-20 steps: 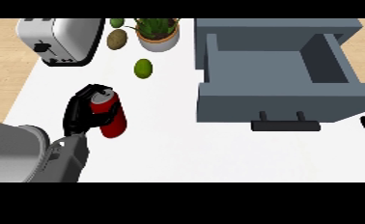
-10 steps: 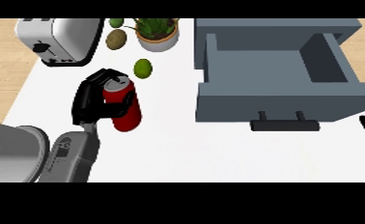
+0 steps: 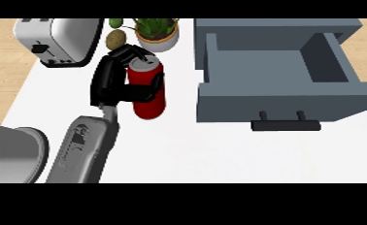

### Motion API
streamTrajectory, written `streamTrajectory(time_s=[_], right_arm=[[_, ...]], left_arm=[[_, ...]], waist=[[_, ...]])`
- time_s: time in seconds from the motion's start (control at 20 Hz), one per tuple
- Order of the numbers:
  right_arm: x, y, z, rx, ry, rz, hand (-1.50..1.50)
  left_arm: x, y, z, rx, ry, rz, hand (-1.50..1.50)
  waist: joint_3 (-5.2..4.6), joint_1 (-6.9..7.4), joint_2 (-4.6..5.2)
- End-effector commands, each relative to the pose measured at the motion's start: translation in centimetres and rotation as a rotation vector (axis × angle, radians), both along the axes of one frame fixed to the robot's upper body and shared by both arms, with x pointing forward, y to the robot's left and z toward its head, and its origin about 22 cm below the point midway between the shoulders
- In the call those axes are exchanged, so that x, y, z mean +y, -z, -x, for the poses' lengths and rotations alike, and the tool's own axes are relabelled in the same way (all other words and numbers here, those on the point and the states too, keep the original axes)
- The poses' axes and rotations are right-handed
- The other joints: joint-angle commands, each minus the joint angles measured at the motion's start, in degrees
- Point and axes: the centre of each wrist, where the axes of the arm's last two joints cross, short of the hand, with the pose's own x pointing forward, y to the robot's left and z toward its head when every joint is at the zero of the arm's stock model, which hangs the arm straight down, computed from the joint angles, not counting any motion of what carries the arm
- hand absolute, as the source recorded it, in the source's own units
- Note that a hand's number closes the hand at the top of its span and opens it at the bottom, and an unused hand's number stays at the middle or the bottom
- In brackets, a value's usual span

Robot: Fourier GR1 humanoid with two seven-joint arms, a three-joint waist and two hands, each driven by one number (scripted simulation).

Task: Pick up the can, place it into the drawer and close the drawer

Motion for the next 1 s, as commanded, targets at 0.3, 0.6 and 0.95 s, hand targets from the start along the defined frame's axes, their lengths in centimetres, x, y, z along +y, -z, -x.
streamTrajectory(time_s=[0.3,0.6,0.95], right_arm=[[-0.1,0.8,0.8,0.006,-0.009,-0.007,-1.5],[0.5,-0.2,0.3,-0.014,-0.014,0.002,-1.5],[0.5,0.1,0.6,0.002,0.014,0.003,-1.5]], left_arm=[[-6.9,-7.3,-2.5,-0.05,0.056,-0.064,1.5],[-10.7,-11.1,-5.0,-0.049,0.064,-0.075,1.5],[-14.9,-16.3,-4.9,-0.064,0.067,-0.086,1.5]], waist=[[-0.01,-0.42,0.1],[-0.01,-0.91,0.24],[0.01,-1.19,0.15]])
